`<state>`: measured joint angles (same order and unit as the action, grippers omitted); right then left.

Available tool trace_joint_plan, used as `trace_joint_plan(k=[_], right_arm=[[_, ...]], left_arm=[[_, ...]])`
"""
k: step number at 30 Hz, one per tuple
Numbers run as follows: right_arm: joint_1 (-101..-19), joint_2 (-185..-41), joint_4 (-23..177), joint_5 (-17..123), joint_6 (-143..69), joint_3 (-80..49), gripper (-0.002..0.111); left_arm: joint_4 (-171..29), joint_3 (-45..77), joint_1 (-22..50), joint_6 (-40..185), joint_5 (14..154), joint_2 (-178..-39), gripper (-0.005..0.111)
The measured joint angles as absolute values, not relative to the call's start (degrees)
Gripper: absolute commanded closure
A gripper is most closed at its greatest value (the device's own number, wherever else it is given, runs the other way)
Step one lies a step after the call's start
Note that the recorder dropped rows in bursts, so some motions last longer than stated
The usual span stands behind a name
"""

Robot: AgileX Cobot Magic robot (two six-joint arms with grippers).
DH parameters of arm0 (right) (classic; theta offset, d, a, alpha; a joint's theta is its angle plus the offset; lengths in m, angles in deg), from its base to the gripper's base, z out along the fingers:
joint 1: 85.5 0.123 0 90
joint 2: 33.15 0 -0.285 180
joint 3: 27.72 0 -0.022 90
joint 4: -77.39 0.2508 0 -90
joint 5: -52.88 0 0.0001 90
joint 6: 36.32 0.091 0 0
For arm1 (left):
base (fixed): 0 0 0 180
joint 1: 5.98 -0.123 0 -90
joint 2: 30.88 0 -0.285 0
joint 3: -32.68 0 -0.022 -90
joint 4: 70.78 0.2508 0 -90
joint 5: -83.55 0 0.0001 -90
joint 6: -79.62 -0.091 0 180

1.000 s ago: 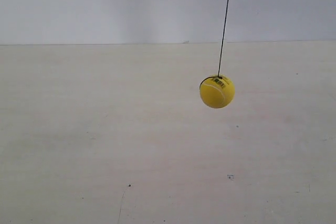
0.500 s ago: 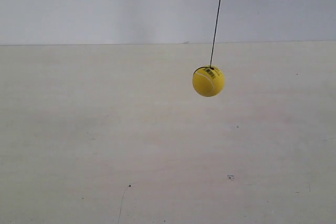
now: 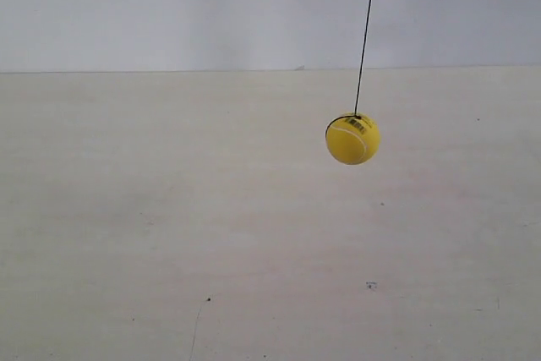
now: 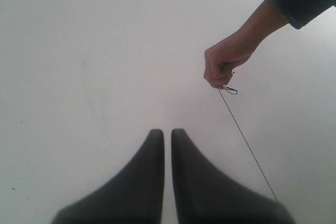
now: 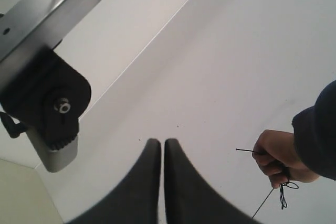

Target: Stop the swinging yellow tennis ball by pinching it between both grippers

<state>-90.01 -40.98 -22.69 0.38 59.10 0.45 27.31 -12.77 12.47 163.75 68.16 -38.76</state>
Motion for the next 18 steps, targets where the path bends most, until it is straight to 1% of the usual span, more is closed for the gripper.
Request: trace_joint_plan(k=[18], right_arm=[[-88.9, -41.0, -22.7, 1.5, 58.9, 0.3, 0.108]], left_arm=[[27.3, -12.8, 12.5, 163.9, 68.0, -38.8, 0.102]])
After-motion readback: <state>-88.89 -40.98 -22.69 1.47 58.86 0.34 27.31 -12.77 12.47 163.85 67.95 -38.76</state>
